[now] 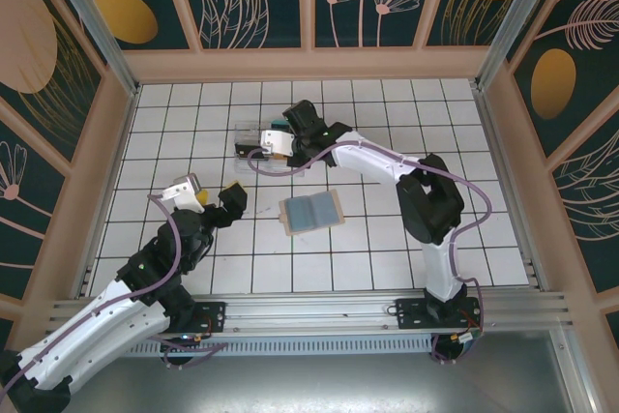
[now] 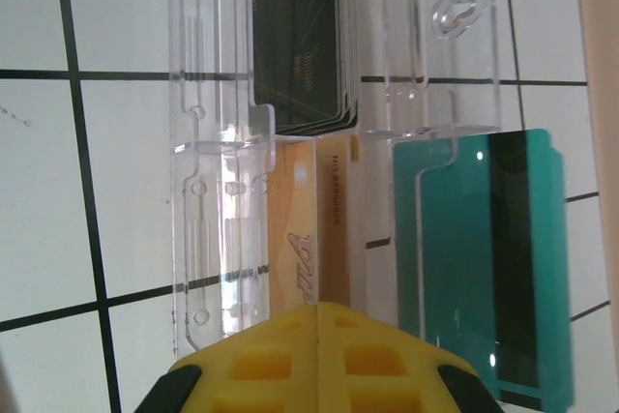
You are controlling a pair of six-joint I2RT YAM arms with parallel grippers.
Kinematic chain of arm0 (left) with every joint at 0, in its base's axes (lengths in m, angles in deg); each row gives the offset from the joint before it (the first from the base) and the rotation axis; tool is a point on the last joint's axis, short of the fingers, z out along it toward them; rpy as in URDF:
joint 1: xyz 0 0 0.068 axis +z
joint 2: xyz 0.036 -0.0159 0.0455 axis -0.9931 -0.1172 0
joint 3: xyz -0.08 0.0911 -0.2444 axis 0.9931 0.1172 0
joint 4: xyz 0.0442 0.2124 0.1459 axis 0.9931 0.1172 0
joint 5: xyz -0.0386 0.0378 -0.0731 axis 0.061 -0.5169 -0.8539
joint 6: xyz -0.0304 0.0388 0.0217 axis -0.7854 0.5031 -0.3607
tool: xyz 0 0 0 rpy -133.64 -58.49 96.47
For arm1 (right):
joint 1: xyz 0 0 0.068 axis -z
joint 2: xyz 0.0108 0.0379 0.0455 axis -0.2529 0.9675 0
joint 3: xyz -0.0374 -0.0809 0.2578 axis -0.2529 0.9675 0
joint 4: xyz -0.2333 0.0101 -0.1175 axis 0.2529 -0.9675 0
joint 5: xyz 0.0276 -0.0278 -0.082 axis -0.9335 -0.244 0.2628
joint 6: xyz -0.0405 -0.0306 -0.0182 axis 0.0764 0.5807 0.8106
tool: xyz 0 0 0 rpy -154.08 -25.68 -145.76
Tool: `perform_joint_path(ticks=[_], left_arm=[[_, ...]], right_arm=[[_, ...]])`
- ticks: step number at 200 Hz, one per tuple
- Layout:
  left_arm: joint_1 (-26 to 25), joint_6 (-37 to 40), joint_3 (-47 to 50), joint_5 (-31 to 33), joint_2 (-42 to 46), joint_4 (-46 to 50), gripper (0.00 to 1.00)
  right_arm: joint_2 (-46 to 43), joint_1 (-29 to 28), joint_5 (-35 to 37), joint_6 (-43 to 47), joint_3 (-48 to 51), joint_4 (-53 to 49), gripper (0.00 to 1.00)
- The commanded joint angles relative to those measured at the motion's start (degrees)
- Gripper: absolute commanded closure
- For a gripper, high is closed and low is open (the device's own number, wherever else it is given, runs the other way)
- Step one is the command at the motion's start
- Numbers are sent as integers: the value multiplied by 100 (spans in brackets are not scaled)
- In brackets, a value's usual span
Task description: Take the credit cards out of the card holder
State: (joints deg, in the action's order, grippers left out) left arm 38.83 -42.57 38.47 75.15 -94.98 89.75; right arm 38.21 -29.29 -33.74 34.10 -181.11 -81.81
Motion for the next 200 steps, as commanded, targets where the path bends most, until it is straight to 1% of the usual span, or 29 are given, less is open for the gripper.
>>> perform_joint_path(ticks=[1, 44, 52, 70, 79, 103, 119, 151, 177, 200], left_arm=[[24, 106, 57, 63, 48, 21, 1], [28, 111, 65, 57, 46, 6, 1], [24, 121, 67, 55, 43, 4, 1], [26, 124, 74, 54, 43, 4, 1], [28, 123, 74, 57, 53, 4, 1], [24, 133, 65, 48, 56, -5, 1], [24, 139, 75, 49, 49, -5, 1], [24, 141, 83, 40, 50, -14, 1], [28, 150, 90, 43, 31, -17, 1], [24, 159, 83, 1, -39, -40, 1]], right_arm=[[210, -35, 28, 3, -162, -144, 100], [329, -27, 135, -81, -184, -52, 100], [353, -27, 150, -115, -182, -10, 92], [408, -18, 146, -214, -210, 38, 87], [438, -18, 299, -258, -207, 101, 83], [506, -18, 404, -288, -237, 168, 82], [523, -13, 455, -320, -246, 222, 77], [489, -6, 559, -460, -263, 313, 76], [245, -9, 414, -697, -192, 313, 71], [-155, -14, 255, -1215, 28, 396, 67]])
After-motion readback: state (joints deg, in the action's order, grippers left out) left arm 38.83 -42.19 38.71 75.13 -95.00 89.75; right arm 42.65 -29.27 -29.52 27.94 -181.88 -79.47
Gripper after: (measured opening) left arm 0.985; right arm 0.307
